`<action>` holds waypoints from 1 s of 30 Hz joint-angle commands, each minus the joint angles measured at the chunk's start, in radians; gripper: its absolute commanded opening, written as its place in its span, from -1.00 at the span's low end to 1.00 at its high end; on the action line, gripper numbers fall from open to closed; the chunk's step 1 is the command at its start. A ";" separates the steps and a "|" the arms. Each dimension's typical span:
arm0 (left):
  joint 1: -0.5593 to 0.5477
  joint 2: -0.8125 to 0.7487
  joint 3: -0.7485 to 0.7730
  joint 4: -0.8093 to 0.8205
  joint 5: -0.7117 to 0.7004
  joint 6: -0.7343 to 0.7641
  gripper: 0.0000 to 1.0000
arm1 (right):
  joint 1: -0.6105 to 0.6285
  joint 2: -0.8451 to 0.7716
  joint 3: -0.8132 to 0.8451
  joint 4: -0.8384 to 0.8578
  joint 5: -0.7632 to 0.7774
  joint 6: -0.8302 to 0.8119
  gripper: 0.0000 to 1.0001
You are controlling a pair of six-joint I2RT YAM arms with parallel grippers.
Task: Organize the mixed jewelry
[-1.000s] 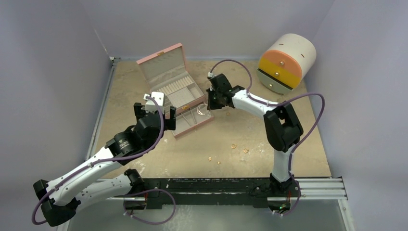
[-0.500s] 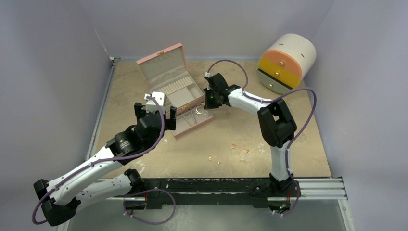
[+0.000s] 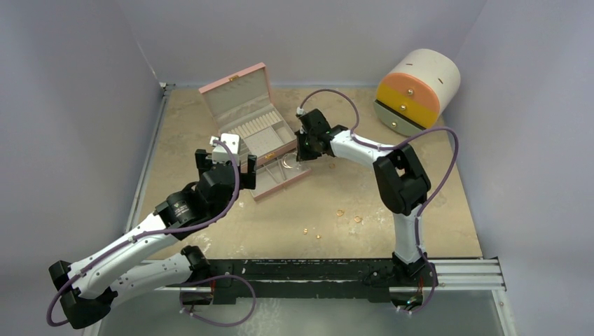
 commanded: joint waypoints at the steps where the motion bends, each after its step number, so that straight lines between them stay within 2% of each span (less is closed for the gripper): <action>1: -0.007 -0.002 0.002 0.034 -0.016 0.019 0.93 | 0.005 -0.051 -0.029 0.016 0.013 0.002 -1.00; 13: -0.006 0.000 0.002 0.034 -0.016 0.020 0.93 | 0.008 -0.050 -0.041 0.025 0.014 0.008 -1.00; 20: -0.007 0.000 0.002 0.034 -0.016 0.022 0.93 | 0.012 -0.038 -0.021 0.008 0.023 0.019 -0.44; 30: -0.006 -0.003 0.004 0.032 -0.016 0.023 0.93 | 0.020 -0.123 -0.033 -0.017 0.061 0.031 -0.32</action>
